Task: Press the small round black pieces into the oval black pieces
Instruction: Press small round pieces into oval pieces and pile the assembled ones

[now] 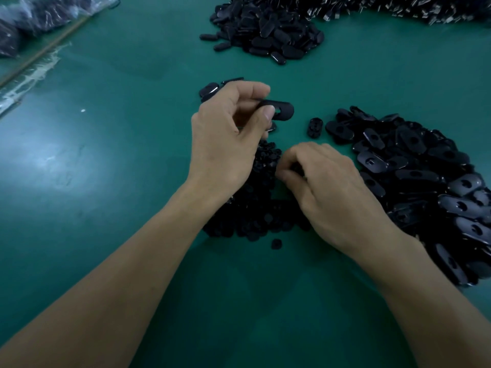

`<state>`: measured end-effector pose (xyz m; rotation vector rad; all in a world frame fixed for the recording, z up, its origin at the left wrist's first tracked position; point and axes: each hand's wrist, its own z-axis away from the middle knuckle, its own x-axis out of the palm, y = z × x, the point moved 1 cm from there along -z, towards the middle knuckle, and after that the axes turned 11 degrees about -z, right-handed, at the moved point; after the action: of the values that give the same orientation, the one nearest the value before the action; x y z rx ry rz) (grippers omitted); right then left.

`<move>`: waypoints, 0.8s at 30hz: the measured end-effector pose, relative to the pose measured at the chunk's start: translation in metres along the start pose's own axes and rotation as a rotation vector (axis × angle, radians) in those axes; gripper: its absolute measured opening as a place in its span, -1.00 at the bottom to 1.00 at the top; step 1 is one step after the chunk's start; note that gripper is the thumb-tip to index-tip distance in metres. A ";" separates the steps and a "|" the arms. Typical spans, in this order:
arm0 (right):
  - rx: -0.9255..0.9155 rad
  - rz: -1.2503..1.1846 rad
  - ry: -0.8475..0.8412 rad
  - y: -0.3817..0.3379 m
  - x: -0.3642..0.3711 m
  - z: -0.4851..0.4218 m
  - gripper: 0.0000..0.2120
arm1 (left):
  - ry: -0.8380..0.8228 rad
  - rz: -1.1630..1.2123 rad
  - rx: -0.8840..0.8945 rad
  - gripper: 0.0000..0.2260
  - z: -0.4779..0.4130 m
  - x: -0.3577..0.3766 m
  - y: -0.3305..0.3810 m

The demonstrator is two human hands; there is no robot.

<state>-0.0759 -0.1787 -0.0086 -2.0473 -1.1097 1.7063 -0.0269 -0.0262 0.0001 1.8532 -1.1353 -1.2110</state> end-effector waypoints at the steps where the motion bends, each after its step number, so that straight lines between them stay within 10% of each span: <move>1: -0.003 -0.044 0.033 0.000 -0.001 0.000 -0.94 | 0.003 -0.009 0.004 -0.83 0.000 0.000 0.001; 24: 0.065 -0.402 0.439 0.006 -0.011 -0.005 -0.87 | -0.149 -0.063 0.155 -0.85 0.011 0.009 0.002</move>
<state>-0.0698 -0.1887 -0.0029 -1.8703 -1.1891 1.0268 -0.0359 -0.0359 -0.0056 1.9525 -1.2923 -1.3492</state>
